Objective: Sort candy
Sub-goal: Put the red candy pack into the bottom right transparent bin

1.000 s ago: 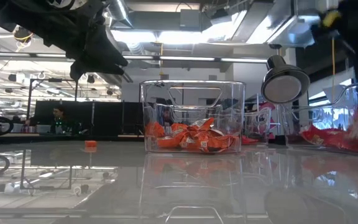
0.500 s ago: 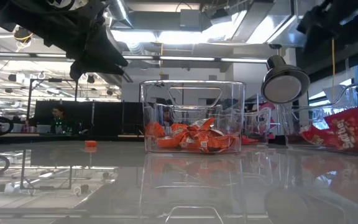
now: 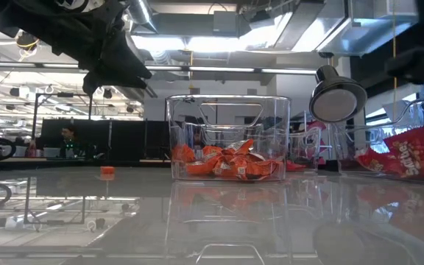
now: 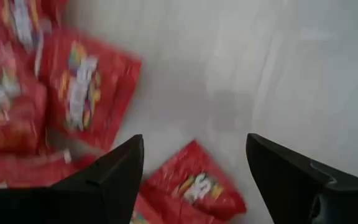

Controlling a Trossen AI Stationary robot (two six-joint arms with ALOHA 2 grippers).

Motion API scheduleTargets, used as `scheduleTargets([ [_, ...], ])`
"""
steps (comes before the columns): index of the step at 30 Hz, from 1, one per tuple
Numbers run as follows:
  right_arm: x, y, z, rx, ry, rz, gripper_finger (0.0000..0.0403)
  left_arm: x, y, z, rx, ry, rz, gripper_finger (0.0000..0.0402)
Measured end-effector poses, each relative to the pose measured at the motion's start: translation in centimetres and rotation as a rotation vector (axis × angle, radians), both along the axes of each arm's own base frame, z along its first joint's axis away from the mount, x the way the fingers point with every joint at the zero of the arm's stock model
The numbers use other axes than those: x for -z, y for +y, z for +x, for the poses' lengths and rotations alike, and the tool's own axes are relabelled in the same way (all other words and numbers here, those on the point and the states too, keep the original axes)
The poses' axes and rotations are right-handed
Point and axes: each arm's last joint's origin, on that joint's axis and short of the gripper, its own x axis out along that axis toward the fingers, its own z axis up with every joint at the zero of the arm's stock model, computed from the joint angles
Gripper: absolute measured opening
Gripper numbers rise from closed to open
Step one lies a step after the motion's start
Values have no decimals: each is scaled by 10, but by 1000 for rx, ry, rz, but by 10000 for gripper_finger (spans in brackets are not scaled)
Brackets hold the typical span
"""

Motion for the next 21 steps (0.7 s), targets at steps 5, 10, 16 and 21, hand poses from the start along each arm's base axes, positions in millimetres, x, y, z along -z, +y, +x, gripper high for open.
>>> scheduleTargets([
  [5, 16, 7, -6, -57, 74, -86, 280, 0, 0, 0, 0, 0, 0, 127],
  [10, 32, 10, -3, -65, 128, -132, 280, 0, 0, 0, 1, 0, 1, 127],
  [16, 51, 11, -2, -72, 211, -189, 279, 0, 0, 0, 1, 1, 3, 127],
  [21, 57, 12, -2, -73, 253, -182, 241, 0, 0, 0, 1, 2, 3, 127],
])
